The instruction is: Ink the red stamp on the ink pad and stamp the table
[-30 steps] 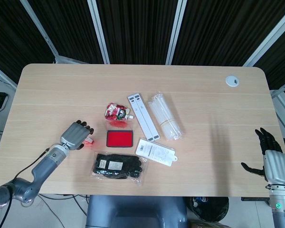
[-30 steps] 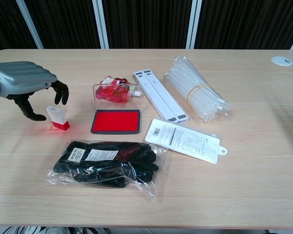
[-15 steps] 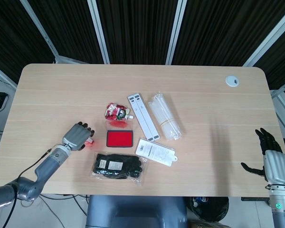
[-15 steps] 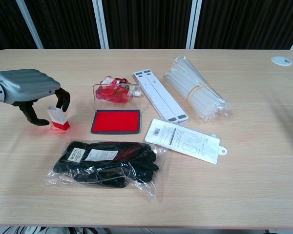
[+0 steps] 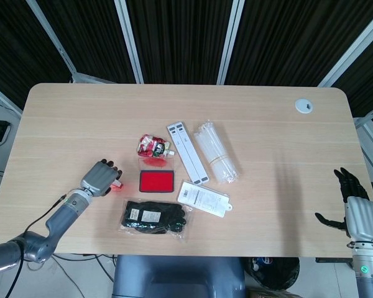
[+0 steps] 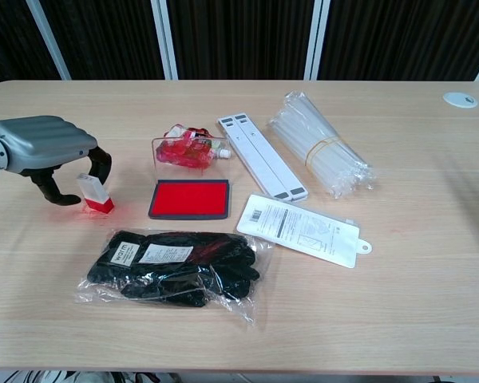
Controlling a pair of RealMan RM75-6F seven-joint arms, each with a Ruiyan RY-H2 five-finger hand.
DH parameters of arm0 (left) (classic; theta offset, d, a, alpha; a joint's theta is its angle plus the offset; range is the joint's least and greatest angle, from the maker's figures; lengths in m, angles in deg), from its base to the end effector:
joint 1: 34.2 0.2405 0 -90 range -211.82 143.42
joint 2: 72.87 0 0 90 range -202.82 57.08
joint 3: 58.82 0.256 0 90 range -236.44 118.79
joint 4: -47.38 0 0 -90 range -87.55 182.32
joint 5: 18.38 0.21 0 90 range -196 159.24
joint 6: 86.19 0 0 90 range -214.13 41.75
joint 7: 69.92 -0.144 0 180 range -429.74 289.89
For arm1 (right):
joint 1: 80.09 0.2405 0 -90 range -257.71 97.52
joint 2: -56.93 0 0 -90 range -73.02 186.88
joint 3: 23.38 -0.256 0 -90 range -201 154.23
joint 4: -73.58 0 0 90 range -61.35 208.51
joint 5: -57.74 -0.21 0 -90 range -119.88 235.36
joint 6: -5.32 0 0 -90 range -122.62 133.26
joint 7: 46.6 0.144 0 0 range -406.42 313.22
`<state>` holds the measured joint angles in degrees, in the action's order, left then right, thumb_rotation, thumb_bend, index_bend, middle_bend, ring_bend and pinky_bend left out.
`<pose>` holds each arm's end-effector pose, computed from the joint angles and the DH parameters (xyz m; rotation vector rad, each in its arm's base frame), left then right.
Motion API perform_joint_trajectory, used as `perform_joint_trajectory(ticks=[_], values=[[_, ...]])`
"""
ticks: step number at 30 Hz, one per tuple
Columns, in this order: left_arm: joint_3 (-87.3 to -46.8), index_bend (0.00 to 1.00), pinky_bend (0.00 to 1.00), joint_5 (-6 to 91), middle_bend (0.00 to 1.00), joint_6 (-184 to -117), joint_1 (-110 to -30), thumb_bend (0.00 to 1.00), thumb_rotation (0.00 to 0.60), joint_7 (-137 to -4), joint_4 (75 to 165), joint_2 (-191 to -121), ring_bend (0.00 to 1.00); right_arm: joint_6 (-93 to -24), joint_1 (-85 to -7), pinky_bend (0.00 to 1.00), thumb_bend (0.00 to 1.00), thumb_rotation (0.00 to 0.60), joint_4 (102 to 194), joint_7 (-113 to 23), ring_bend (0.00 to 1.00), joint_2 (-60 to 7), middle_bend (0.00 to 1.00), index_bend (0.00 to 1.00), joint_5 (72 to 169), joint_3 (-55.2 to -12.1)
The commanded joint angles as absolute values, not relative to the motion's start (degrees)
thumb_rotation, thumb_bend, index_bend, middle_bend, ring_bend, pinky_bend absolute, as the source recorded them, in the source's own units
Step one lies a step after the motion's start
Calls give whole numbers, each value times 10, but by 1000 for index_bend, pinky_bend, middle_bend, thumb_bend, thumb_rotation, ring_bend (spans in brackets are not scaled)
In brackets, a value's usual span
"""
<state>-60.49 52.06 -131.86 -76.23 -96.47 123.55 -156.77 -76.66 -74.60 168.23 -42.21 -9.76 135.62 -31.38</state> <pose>-0.2209 0.3412 -0.0096 -2.1115 -0.6278 -0.4958 -0.3107 -0.2010 0.1533 1.1964 -1.0593 1.0011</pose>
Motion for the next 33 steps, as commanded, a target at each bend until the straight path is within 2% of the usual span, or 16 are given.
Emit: perform_joint_trajectory(ticks=[1,19,27,33], values=[[-603,449,289,522,438,-1319,-762,302,600,-961,1232,-1571,244,-766,-746,156,82,600,1683,-422,0,-98,0,0,1355,-314],[-598,473,302,526,460,-1320,-764,326,600,-952,1212,-1585,260,-765,-746,156,92,600,1685,-420,0,-98,0,0,1351,-316],[-597,549,455,534,531,-1330,-762,470,600,-946,1209,-1589,380,-765,-746,156,95,600,1687,-419,0,-98,0,0,1351,-316],[-598,609,519,546,598,-1348,-756,511,600,-936,1211,-1588,449,-765,-746,156,99,600,1688,-419,0,-98,0,0,1352,-315]])
